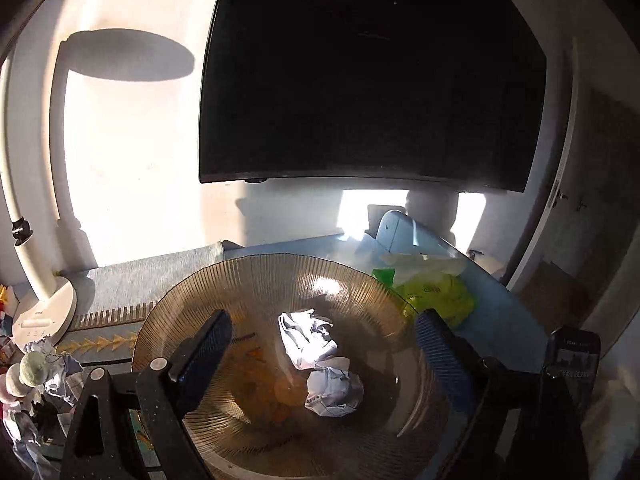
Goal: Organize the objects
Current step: 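Move the right gripper back to the rug toward the red snack boxes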
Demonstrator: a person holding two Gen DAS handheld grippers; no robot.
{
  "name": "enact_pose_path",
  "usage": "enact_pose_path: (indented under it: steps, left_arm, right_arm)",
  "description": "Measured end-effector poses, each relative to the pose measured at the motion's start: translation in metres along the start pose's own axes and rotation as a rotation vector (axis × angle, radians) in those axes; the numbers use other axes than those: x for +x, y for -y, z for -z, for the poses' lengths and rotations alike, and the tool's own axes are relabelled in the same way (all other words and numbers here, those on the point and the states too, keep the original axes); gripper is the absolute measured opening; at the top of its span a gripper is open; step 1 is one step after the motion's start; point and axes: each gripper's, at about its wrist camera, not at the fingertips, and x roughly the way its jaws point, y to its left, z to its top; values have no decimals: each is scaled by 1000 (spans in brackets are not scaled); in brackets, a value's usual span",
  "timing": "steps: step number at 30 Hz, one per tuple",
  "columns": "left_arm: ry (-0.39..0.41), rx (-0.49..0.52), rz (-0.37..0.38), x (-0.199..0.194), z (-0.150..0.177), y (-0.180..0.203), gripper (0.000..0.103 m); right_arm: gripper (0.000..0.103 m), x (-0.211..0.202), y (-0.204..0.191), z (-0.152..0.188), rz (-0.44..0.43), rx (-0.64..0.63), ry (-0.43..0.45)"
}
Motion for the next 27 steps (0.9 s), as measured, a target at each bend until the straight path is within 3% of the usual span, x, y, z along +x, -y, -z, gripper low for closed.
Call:
enact_pose_path:
  steps: [2,7,12,19,27]
  left_arm:
    - [39,-46,-27,-26,9,-22,101]
    - [100,-113,-121,-78,27,-65,102]
    - [97,-173,-175,-105,47,-98,102]
    - [84,-225,-200,-116,70,-124,102]
    - [93,-234,-227,-134,91,-130,102]
  right_arm:
    - [93,11,-5,1,35,-7,-12]
    - [93,36,-6,7,88,6,-50]
    - [93,57,-9,15,144,-35,-82]
    - [93,48,-8,15,142,-53,-81]
    - [93,34,-4,27,62,-64,-123]
